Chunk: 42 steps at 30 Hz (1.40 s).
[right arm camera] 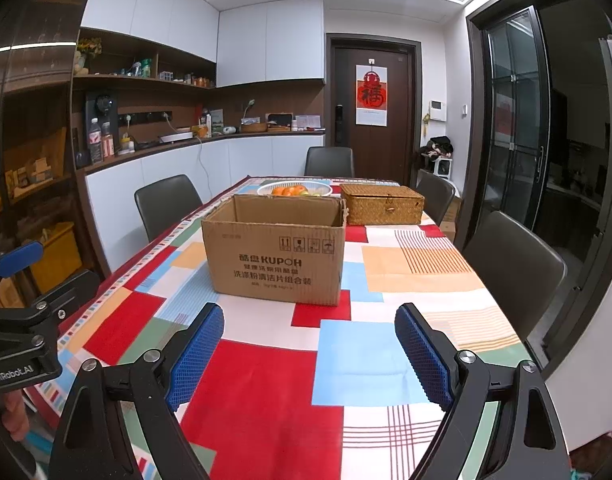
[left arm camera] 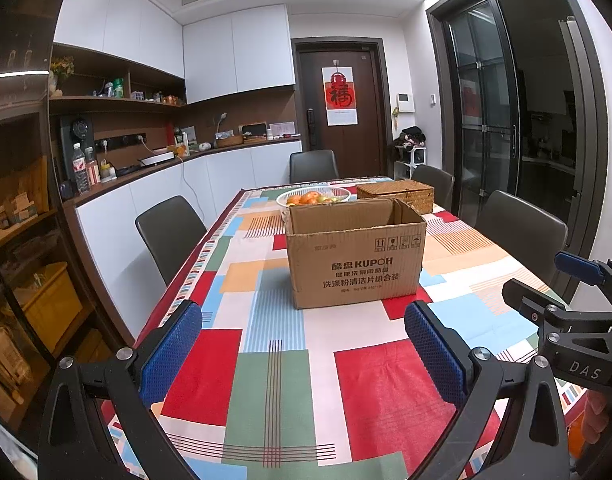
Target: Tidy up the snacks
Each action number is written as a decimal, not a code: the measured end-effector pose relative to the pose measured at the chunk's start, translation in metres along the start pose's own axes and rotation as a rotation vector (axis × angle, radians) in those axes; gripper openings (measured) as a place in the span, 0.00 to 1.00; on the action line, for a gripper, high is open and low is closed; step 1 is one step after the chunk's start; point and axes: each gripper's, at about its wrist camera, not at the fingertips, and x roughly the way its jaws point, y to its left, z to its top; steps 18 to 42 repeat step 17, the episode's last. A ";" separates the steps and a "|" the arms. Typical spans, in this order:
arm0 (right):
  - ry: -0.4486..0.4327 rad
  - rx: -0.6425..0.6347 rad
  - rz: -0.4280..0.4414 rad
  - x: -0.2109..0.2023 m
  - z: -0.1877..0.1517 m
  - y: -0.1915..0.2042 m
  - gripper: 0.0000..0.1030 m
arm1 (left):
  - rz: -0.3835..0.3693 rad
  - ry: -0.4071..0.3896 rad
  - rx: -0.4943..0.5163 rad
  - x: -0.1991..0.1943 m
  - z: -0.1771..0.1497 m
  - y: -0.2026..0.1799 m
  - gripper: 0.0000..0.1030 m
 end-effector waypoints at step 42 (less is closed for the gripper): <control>0.003 0.000 0.000 -0.001 0.000 0.000 0.85 | 0.001 0.002 -0.001 -0.002 0.000 -0.001 1.00</control>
